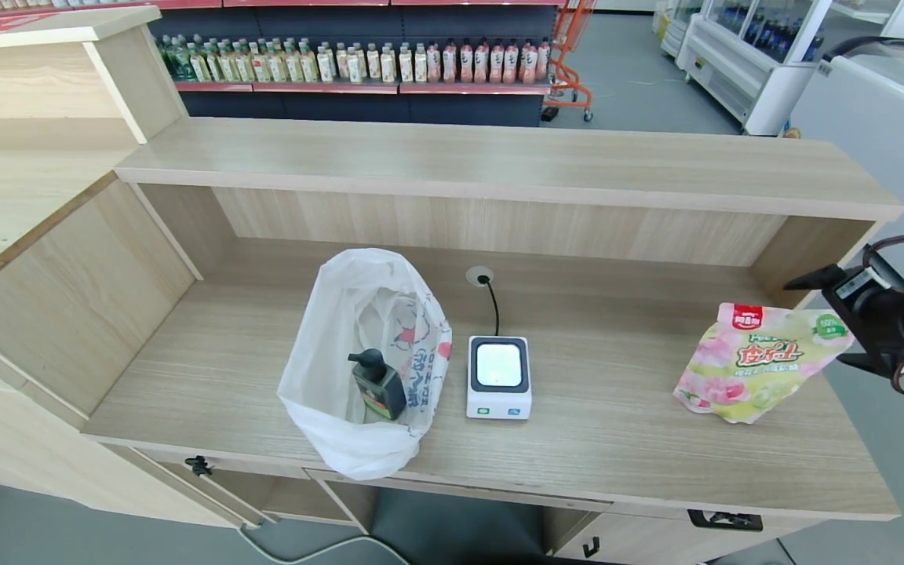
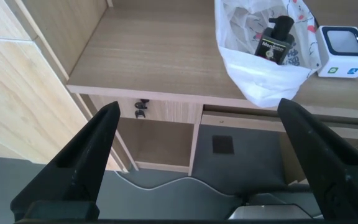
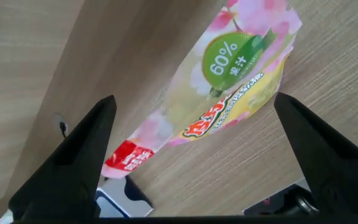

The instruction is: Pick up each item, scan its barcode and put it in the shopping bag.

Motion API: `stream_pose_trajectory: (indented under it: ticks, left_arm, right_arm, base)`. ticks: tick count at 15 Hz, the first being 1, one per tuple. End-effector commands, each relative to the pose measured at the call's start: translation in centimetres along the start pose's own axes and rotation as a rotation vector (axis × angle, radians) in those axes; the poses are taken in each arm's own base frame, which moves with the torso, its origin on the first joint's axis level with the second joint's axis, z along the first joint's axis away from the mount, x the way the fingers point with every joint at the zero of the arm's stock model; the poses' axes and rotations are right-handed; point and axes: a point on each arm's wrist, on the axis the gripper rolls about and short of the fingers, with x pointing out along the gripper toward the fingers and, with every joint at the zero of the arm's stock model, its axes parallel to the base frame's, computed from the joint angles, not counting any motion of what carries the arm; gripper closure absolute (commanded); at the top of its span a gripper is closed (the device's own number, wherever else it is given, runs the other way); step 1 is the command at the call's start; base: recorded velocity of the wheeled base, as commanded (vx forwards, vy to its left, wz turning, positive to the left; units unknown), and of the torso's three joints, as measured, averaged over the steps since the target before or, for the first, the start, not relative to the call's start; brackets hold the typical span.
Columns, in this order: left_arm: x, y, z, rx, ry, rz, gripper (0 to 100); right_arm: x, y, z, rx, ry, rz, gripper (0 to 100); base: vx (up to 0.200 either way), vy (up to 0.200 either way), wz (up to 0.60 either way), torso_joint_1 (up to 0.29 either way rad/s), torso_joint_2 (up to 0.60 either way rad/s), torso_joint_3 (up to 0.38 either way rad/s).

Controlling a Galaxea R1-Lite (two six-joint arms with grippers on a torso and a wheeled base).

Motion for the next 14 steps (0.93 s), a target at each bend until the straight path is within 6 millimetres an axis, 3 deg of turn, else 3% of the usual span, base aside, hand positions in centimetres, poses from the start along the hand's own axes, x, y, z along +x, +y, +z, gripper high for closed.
stream_pose_trajectory:
  ticks: [1,7,12,13,14]
  left_arm:
    - [0.0,0.0,0.0,0.0,-0.001,0.0,0]
    - [0.0,0.0,0.0,0.0,-0.001,0.0,0]
    - [0.0,0.0,0.0,0.0,-0.001,0.0,0]
    - [0.0,0.0,0.0,0.0,-0.001,-0.001,0]
    - [0.0,0.0,0.0,0.0,-0.001,0.0,0]
  right_arm:
    - [3.4,-0.6,-0.3,0.005,0.036,-0.059,0]
    - [8.0,-1.5,-2.3,-0.026,0.111,-0.118,0]
    - [9.5,-0.6,-3.8,-0.112,0.122,-0.066,0]
    - [9.8,-0.5,-4.1,-0.12,0.127,-0.063,100]
    - [9.9,-0.4,-4.4,-0.14,0.133,-0.059,100]
  base:
    - [0.0,0.0,0.0,0.0,0.0,0.0]
    - [0.0,0.0,0.0,0.0,0.0,0.0]
    - [0.0,0.0,0.0,0.0,0.0,0.0]
    - [0.0,0.0,0.0,0.0,0.0,0.0]
    - [0.0,0.0,0.0,0.0,0.0,0.0]
